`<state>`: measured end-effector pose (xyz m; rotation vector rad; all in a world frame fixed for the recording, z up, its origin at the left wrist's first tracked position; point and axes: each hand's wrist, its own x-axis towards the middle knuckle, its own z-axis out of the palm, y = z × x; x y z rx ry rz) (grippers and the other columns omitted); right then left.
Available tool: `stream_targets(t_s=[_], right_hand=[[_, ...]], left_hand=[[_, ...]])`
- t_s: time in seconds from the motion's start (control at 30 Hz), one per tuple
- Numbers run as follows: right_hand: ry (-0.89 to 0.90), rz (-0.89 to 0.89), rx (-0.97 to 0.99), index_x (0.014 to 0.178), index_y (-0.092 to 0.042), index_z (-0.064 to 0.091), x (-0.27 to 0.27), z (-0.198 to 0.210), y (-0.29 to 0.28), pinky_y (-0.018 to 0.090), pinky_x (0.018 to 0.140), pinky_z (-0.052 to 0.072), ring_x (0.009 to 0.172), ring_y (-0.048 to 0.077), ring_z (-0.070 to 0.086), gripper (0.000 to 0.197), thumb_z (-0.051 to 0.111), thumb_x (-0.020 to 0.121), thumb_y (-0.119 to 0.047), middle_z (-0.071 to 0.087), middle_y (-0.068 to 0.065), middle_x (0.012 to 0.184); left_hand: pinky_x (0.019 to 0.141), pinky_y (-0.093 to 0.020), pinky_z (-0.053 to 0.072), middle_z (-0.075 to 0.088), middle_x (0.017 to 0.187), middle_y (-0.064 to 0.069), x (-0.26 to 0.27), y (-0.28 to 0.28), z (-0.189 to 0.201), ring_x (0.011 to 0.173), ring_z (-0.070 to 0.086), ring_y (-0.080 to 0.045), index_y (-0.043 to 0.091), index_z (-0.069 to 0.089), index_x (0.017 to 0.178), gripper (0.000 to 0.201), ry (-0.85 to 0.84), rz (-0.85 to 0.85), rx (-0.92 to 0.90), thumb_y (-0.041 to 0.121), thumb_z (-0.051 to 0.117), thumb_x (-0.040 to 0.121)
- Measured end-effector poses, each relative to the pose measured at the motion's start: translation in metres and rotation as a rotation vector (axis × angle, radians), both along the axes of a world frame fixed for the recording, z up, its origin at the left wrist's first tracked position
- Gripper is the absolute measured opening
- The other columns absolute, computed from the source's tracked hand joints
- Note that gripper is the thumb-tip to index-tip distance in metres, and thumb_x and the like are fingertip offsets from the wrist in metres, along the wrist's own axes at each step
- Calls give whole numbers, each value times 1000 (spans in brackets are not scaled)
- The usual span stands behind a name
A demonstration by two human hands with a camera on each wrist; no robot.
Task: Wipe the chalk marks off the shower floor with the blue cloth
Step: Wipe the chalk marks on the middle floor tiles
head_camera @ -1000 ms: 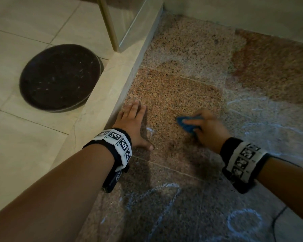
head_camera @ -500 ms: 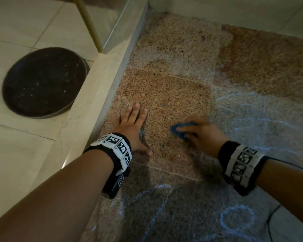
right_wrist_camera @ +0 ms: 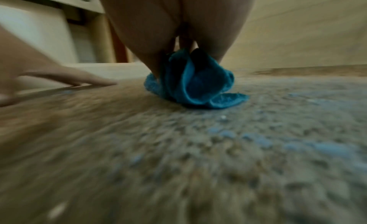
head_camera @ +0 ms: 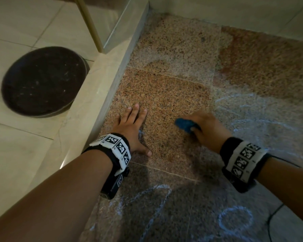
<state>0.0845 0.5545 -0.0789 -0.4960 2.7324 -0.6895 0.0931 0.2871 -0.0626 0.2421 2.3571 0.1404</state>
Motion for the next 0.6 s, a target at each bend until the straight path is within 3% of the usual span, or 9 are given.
stream_targets(t_s=[0.1, 0.17, 0.23, 0.33, 0.43, 0.5, 0.6], right_hand=[[55, -217, 59, 127, -15, 56, -12, 2, 5, 41, 102, 37, 111, 32, 49, 36, 50, 92, -5, 52, 9, 124], [71, -191, 119, 124, -17, 58, 1, 4, -9, 44, 104, 33, 109, 32, 49, 36, 50, 91, -5, 52, 9, 122], [69, 6, 108, 118, -20, 63, 24, 12, -28, 42, 99, 38, 105, 32, 49, 38, 57, 85, -3, 54, 7, 118], [147, 414, 96, 100, -29, 71, 56, 12, -38, 35, 72, 53, 78, 23, 60, 46, 81, 59, -10, 63, 0, 100], [96, 523, 47, 99, -28, 71, 47, 5, -28, 36, 64, 57, 77, 25, 62, 42, 78, 64, -6, 65, 2, 99], [108, 416, 8, 97, -17, 74, 21, 6, -21, 36, 65, 57, 79, 28, 64, 38, 74, 66, 5, 66, 6, 97], [127, -60, -34, 107, -10, 70, -18, 4, 3, 25, 81, 43, 96, 31, 58, 34, 60, 81, 8, 60, 13, 108]], left_hand=[[117, -48, -12, -42, 150, 3, 0, 0, 0, 142, -32, -21, 31, -30, 146, 140, -4, 1, 1, 73, 73, 60], [117, -49, -11, -41, 151, 3, 0, -1, -1, 142, -32, -22, 30, -29, 146, 141, 1, 2, 1, 73, 73, 59], [117, -49, -12, -41, 151, 3, 1, -1, -2, 142, -32, -21, 30, -29, 147, 141, 5, 2, -2, 74, 73, 59], [118, -48, -11, -41, 151, 2, 0, -1, -1, 142, -32, -21, 29, -29, 147, 141, 4, 0, -9, 74, 72, 59], [118, -48, -11, -41, 151, 2, 0, 0, -1, 142, -31, -21, 29, -29, 147, 141, 2, 1, -13, 74, 72, 59], [118, -48, -11, -41, 151, 3, 1, 0, -1, 142, -31, -21, 30, -29, 147, 141, 2, 2, -14, 74, 72, 59], [118, -48, -11, -42, 150, 3, 0, 0, -1, 142, -32, -22, 30, -30, 146, 140, -7, -1, -13, 75, 71, 59]])
